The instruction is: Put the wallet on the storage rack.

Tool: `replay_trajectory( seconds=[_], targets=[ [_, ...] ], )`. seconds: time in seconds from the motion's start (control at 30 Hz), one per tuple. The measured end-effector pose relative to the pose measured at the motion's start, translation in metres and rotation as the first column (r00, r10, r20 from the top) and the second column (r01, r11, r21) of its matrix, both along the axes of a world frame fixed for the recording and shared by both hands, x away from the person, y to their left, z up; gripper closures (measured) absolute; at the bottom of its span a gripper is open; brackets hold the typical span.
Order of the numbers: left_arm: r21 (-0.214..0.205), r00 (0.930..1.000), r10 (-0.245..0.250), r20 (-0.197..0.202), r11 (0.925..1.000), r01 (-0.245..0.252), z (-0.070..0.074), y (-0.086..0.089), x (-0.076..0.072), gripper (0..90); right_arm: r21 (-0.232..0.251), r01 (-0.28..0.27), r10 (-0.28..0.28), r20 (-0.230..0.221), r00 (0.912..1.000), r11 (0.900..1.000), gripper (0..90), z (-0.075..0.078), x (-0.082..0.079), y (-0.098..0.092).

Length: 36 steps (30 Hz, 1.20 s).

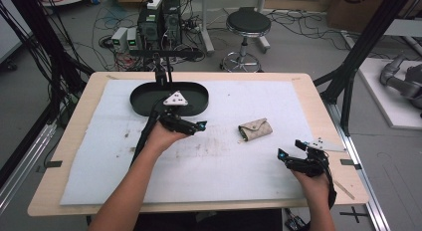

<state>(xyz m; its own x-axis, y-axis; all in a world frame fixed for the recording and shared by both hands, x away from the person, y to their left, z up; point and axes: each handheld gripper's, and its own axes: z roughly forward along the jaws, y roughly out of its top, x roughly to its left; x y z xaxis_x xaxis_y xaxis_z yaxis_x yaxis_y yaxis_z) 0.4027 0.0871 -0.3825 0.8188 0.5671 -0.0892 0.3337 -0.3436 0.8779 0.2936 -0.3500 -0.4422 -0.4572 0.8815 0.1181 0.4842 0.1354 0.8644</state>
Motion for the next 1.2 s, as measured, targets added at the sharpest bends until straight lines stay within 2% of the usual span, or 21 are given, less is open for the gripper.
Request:
replay_trajectory(
  seconds=[0.17, 0.2, 0.23, 0.27, 0.4, 0.43, 0.5, 0.67, 0.7, 0.93, 0.97, 1.07, 1.1, 1.2],
  targets=[
    [0.026, 0.9994, -0.033, -0.004, 0.9991, 0.033, 0.002, -0.026, 0.011, 14.7, 0.003, 0.009, -0.009, 0.001, 1.0000, 1.0000, 15.9, 0.000, -0.002, -0.004],
    [0.026, 0.9994, -0.033, -0.004, 0.9991, 0.033, 0.002, -0.026, 0.011, 14.7, 0.003, 0.009, -0.009, 0.001, 1.0000, 1.0000, 15.9, 0.000, -0.002, -0.004],
    [0.032, 0.9991, -0.041, -0.005, 0.9987, 0.041, 0.002, -0.035, 0.014, 14.7, 0.005, 0.011, -0.011, 0.000, 0.9999, 0.9999, 15.9, -0.001, -0.002, -0.005],
    [0.032, 0.9991, -0.041, -0.005, 0.9987, 0.041, 0.002, -0.035, 0.014, 14.6, 0.006, 0.013, -0.013, -0.002, 0.9999, 0.9999, 15.9, -0.001, -0.002, -0.006],
    [0.043, 0.9978, -0.064, -0.017, 0.9970, 0.064, 0.001, -0.056, 0.021, 14.4, 0.008, 0.015, -0.015, 0.002, 0.9999, 0.9999, 15.9, -0.001, -0.002, -0.007],
    [0.043, 0.9978, -0.064, -0.017, 0.9970, 0.064, 0.001, -0.056, 0.021, 14.3, 0.008, 0.014, -0.014, 0.002, 0.9999, 0.9999, 16.0, -0.001, -0.002, -0.007],
    [0.062, 0.9966, -0.080, -0.020, 0.9948, 0.081, 0.000, -0.069, 0.025, 14.3, 0.010, 0.014, -0.014, 0.001, 0.9999, 0.9999, 16.0, -0.001, -0.002, -0.007],
    [0.058, 0.9950, -0.096, -0.027, 0.9936, 0.098, -0.003, -0.084, 0.029, 14.3, 0.008, 0.011, -0.011, -0.002, 0.9999, 0.9999, 15.9, -0.002, -0.002, -0.006],
    [0.081, 0.9931, -0.112, -0.034, 0.9901, 0.115, -0.005, -0.091, 0.032, 13.9, 0.005, 0.009, -0.009, -0.001, 1.0000, 0.9999, 16.0, -0.002, -0.001, -0.005],
    [0.104, 0.9890, -0.143, -0.038, 0.9838, 0.146, -0.007, -0.115, 0.037, 13.7, -0.002, 0.001, -0.001, -0.004, 1.0000, 1.0000, 15.9, -0.002, -0.001, -0.002],
    [0.109, 0.9875, -0.151, -0.045, 0.9819, 0.155, -0.009, -0.123, 0.039, 13.7, 0.000, 0.004, -0.004, -0.004, 1.0000, 1.0000, 15.9, -0.002, -0.001, -0.002],
    [0.115, 0.9857, -0.158, -0.059, 0.9798, 0.164, -0.013, -0.132, 0.042, 13.7, 0.003, 0.006, -0.006, -0.005, 1.0000, 1.0000, 15.9, -0.002, -0.002, -0.003],
    [0.124, 0.9828, -0.168, -0.076, 0.9763, 0.177, -0.017, -0.140, 0.044, 13.7, 0.002, 0.005, -0.005, 0.000, 1.0000, 1.0000, 15.9, -0.002, -0.001, -0.004],
    [0.136, 0.9809, -0.175, -0.085, 0.9731, 0.186, -0.021, -0.148, 0.046, 13.7, 0.008, 0.009, -0.009, -0.007, 0.9999, 0.9999, 16.0, -0.002, -0.002, -0.005]
  ],
)
